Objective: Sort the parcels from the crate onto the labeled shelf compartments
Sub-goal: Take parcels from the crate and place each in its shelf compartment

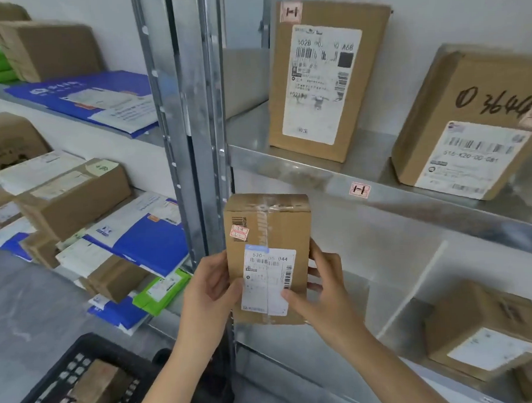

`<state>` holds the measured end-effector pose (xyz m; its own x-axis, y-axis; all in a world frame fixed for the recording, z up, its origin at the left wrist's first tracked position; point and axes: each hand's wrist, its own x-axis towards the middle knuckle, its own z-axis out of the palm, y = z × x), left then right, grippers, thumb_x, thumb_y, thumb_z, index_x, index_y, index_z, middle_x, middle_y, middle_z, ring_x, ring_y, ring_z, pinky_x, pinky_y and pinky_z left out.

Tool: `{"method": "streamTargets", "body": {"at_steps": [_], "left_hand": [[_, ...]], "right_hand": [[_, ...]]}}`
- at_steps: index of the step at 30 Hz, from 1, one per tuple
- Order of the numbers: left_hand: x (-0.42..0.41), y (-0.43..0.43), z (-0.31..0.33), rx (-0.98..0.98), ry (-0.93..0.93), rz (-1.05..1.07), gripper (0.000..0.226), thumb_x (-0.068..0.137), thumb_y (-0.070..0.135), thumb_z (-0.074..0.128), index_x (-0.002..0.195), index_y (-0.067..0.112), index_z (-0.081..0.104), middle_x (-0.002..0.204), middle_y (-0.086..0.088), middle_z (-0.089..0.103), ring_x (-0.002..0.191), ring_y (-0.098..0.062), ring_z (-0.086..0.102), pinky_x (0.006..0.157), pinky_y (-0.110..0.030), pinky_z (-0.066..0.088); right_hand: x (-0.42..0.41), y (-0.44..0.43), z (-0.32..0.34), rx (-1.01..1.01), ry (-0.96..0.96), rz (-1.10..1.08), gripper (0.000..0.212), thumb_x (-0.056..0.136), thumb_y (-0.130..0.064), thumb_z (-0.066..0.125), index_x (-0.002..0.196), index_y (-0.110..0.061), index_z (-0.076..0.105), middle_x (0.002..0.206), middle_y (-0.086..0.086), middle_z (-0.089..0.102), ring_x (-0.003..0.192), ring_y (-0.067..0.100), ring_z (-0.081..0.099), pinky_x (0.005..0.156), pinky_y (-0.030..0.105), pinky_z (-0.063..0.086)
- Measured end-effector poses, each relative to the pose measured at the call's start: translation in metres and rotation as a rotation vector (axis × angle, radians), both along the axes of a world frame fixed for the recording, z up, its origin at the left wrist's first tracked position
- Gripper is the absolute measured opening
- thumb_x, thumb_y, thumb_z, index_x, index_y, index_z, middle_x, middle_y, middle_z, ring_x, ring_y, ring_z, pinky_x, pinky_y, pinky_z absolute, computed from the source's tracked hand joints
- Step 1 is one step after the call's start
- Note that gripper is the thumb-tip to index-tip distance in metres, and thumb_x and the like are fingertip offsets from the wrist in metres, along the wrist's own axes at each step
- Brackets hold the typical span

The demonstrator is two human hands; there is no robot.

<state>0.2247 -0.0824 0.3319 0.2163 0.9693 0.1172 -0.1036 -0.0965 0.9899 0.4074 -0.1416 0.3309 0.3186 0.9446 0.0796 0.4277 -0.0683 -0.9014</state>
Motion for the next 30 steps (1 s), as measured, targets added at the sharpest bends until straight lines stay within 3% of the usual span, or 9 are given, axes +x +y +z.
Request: {"method": "streamTargets", "body": {"at_steps": [6,9,13,16,19,21,24,27,30], "left_hand": [[0.006,0.057,-0.047,-0.052,0.053,-0.101,0.038,0.088,-0.015,0.059,0.112,0.014,0.059,0.115,0.001,0.072,0.110,-0.010,0.067,0.094,-0.025,0.055],[0.017,0.084,-0.067,-0.028,0.104,-0.153,0.045,0.087,-0.018,0.057,0.109,0.021,0.057,0.118,0.000,0.069,0.113,-0.013,0.065,0.097,-0.029,0.054],[0.032,0.104,-0.087,0.006,0.122,-0.154,0.046,0.087,-0.021,0.049,0.103,0.022,0.048,0.109,0.001,0.066,0.102,-0.019,0.064,0.086,-0.037,0.054],[0.043,0.099,-0.095,0.010,0.248,-0.092,0.043,0.093,-0.011,0.044,0.110,0.028,0.037,0.107,0.008,0.065,0.095,-0.017,0.066,0.077,-0.043,0.058],[0.050,0.090,-0.093,0.017,0.341,-0.056,0.042,0.098,-0.002,0.038,0.122,0.032,0.033,0.110,0.005,0.065,0.091,-0.011,0.065,0.062,-0.023,0.054],[0.056,0.091,-0.093,0.004,0.376,-0.081,0.049,0.101,0.004,0.037,0.138,0.036,0.030,0.118,0.005,0.062,0.095,-0.007,0.063,0.065,-0.015,0.053],[0.064,0.097,-0.099,-0.014,0.343,-0.131,0.064,0.103,0.007,0.038,0.148,0.050,0.021,0.133,0.005,0.053,0.117,-0.015,0.057,0.085,-0.032,0.060],[0.067,0.100,-0.103,-0.088,0.296,-0.118,0.074,0.099,-0.001,0.037,0.147,0.053,0.019,0.135,0.001,0.051,0.119,-0.020,0.056,0.082,-0.033,0.061],[0.070,0.104,-0.109,-0.141,0.376,-0.077,0.091,0.091,-0.012,0.037,0.147,0.054,0.009,0.136,-0.003,0.053,0.118,-0.025,0.057,0.076,-0.032,0.061]], "right_hand": [[0.001,0.045,-0.034,-0.046,0.047,-0.128,0.086,0.083,-0.009,0.076,0.147,-0.041,0.027,0.116,-0.018,0.037,0.108,-0.001,0.054,0.076,0.005,0.049],[0.003,0.067,-0.054,-0.079,0.040,-0.210,0.082,0.081,-0.004,0.074,0.145,-0.033,0.032,0.111,-0.010,0.036,0.101,-0.001,0.053,0.069,0.005,0.049],[0.005,0.089,-0.074,-0.124,0.019,-0.272,0.058,0.081,0.000,0.074,0.124,-0.021,0.043,0.110,-0.003,0.033,0.098,0.004,0.050,0.077,0.009,0.052],[0.005,0.097,-0.084,-0.152,0.002,-0.309,0.056,0.080,0.003,0.075,0.125,-0.007,0.043,0.113,0.003,0.033,0.099,0.010,0.050,0.068,0.002,0.047],[0.007,0.100,-0.093,-0.127,0.015,-0.321,0.062,0.079,0.003,0.077,0.128,-0.009,0.041,0.115,0.002,0.032,0.111,0.017,0.049,0.065,0.010,0.053],[0.009,0.101,-0.096,-0.130,0.008,-0.333,0.065,0.079,0.001,0.077,0.132,-0.010,0.040,0.116,0.001,0.032,0.113,0.016,0.049,0.069,0.012,0.054],[0.011,0.101,-0.099,-0.130,-0.045,-0.347,0.066,0.080,-0.003,0.078,0.134,-0.012,0.040,0.116,0.001,0.033,0.113,0.018,0.052,0.068,0.007,0.050],[0.007,0.106,-0.099,-0.127,-0.043,-0.360,0.072,0.081,-0.003,0.077,0.139,-0.013,0.037,0.117,-0.001,0.033,0.106,0.014,0.052,0.063,-0.001,0.044],[0.001,0.110,-0.100,-0.112,-0.035,-0.377,0.080,0.082,0.001,0.074,0.146,-0.019,0.031,0.118,-0.002,0.032,0.100,0.008,0.048,0.065,-0.005,0.040]]}}
